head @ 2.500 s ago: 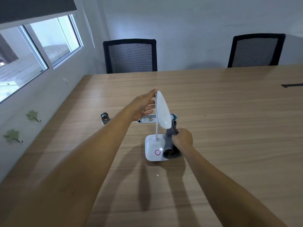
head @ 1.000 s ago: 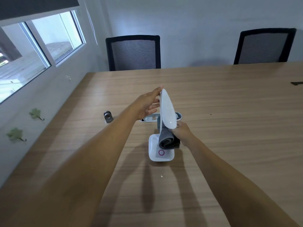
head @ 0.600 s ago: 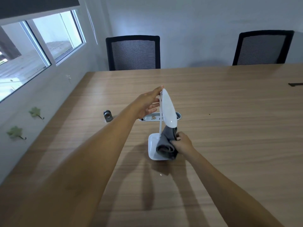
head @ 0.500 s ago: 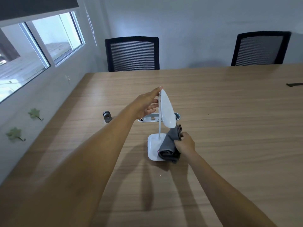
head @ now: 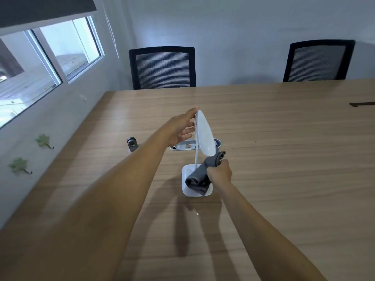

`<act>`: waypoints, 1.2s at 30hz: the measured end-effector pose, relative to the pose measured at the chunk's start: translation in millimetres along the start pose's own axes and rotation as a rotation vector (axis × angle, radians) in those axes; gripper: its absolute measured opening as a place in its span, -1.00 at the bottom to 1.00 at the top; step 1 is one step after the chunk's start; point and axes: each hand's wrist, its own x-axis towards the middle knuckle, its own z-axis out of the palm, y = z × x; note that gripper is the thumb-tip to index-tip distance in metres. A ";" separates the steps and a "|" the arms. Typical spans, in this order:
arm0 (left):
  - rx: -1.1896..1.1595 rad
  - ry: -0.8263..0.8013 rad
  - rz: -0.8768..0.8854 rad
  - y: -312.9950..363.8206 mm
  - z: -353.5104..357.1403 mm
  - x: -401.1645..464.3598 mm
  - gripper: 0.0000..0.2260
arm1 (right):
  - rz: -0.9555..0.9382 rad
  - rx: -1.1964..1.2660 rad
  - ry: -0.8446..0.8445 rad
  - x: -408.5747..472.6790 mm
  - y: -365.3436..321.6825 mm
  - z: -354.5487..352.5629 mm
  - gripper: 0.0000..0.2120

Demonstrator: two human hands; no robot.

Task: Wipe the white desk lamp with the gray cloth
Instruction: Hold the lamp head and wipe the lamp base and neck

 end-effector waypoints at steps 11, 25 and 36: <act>0.010 -0.008 -0.017 -0.1 -3.0 1.8 -0.61 | -0.223 -0.245 0.081 -17.5 2.7 -15.6 -0.74; 0.037 -0.009 -0.020 2.2 -2.4 -1.2 -0.72 | -0.559 -0.880 -0.290 -20.1 -18.0 -24.6 -0.57; 0.070 -0.001 -0.023 3.8 -2.3 -0.8 -0.72 | -0.502 -0.908 -0.537 -27.8 -7.7 -37.3 -0.53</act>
